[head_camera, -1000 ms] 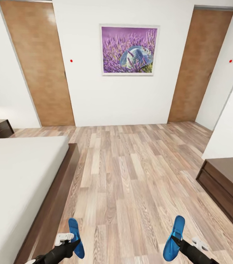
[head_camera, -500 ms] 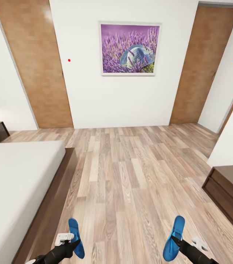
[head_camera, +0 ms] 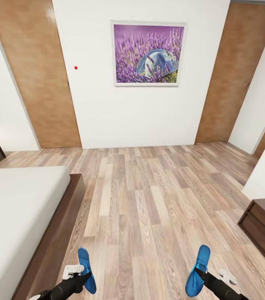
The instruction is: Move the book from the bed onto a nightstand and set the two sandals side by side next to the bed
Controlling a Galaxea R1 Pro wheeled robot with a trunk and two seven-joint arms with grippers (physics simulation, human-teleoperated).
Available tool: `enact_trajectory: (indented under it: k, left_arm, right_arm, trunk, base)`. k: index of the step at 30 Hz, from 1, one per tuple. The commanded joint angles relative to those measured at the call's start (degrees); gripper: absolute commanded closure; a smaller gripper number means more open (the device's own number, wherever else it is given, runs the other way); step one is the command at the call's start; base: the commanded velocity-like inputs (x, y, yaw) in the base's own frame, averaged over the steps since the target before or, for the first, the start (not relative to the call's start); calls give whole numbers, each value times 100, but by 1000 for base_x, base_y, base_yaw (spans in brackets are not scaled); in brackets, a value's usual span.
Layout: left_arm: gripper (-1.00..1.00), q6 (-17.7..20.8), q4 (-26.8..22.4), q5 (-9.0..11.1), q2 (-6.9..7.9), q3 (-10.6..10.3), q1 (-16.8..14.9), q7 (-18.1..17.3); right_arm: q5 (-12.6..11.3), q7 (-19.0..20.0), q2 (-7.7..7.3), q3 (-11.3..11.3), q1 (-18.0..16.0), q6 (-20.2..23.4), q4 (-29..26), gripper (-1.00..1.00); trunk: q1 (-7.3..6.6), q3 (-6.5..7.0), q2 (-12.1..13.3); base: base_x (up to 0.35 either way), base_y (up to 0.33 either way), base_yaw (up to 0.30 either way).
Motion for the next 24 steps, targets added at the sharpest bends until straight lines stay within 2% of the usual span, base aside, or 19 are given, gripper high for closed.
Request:
enact_trajectory:
  k: [1,24]
  left_arm:
    - [100,-39,2,27,1,-43,-4,-6]
    - [100,-39,2,33,1,-43,-4,11]
  right_arm:
    - [-55,28,0,-21,-3,51,-2,100]
    - [-57,28,1,-20,-3,51,1,100]
  trunk:
    - [3,-5,-2]
    - [3,-5,-2]
  base:
    - [324,0,0]
    - [324,0,0]
